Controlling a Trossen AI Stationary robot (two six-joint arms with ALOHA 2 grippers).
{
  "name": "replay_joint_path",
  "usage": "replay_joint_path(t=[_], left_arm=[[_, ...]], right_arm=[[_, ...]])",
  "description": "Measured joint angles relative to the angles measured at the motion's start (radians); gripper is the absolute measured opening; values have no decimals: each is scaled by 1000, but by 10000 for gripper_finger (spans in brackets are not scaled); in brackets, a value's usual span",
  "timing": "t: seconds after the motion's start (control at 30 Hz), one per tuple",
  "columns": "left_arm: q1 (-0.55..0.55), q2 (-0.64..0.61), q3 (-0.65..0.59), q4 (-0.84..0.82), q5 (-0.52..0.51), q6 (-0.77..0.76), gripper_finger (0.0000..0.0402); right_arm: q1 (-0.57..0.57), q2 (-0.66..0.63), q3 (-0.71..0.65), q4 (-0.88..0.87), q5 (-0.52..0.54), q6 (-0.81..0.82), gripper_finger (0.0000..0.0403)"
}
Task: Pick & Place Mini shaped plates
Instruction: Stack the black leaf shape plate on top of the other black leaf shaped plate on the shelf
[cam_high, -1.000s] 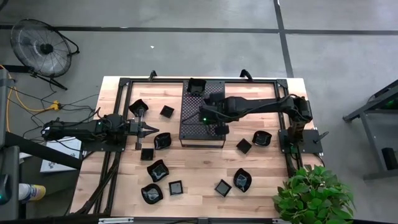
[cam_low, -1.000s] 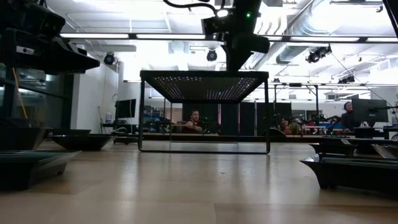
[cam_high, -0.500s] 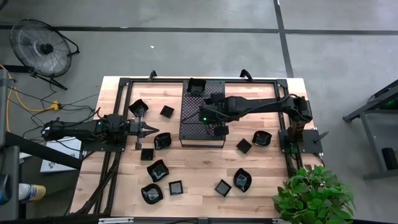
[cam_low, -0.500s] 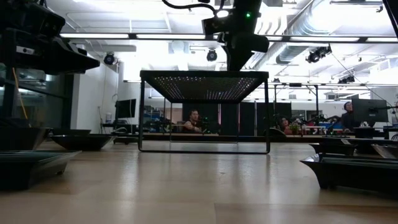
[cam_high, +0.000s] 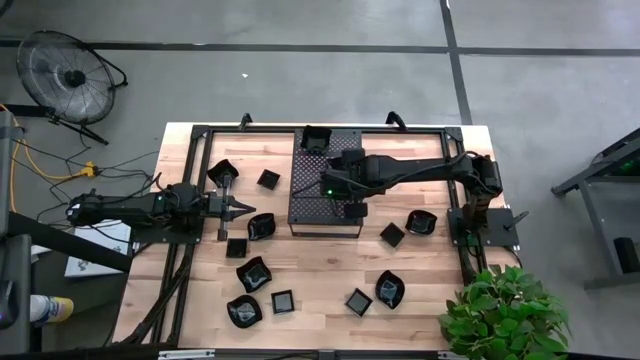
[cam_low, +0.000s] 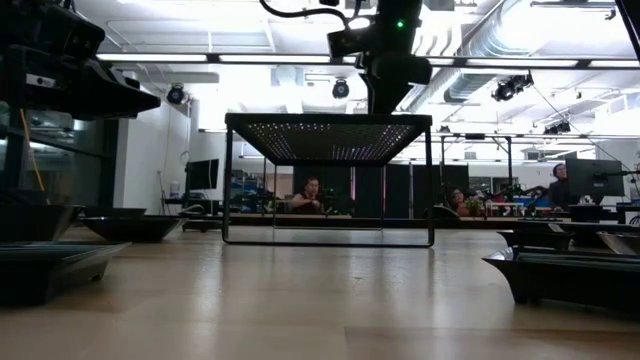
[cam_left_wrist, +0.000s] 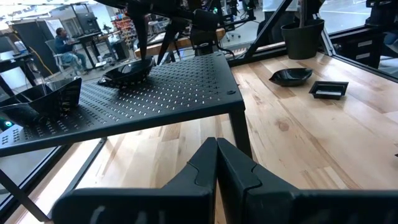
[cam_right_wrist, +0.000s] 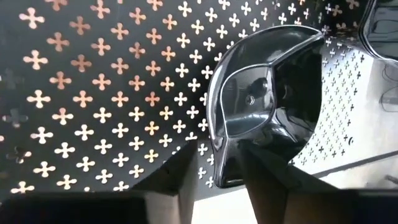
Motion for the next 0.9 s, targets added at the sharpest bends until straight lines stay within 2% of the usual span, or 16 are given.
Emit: replay_joint_path(t=[0.27, 0.37, 0.43, 0.63, 0.9], left_arm=[[0, 0, 0, 0, 0, 0, 1], [0, 0, 0, 0, 0, 0, 1], [0, 0, 0, 0, 0, 0, 1], [0, 0, 0, 0, 0, 0, 1], [0, 0, 0, 0, 0, 0, 1]], right_arm=[[48, -49, 0, -81, 39, 89, 185], [77, -76, 1, -136, 85, 185, 196], [92, -90, 1, -184, 80, 282, 197], [134, -100, 1, -352, -73, 585, 187], [217, -100, -2, -407, -315, 815, 168]])
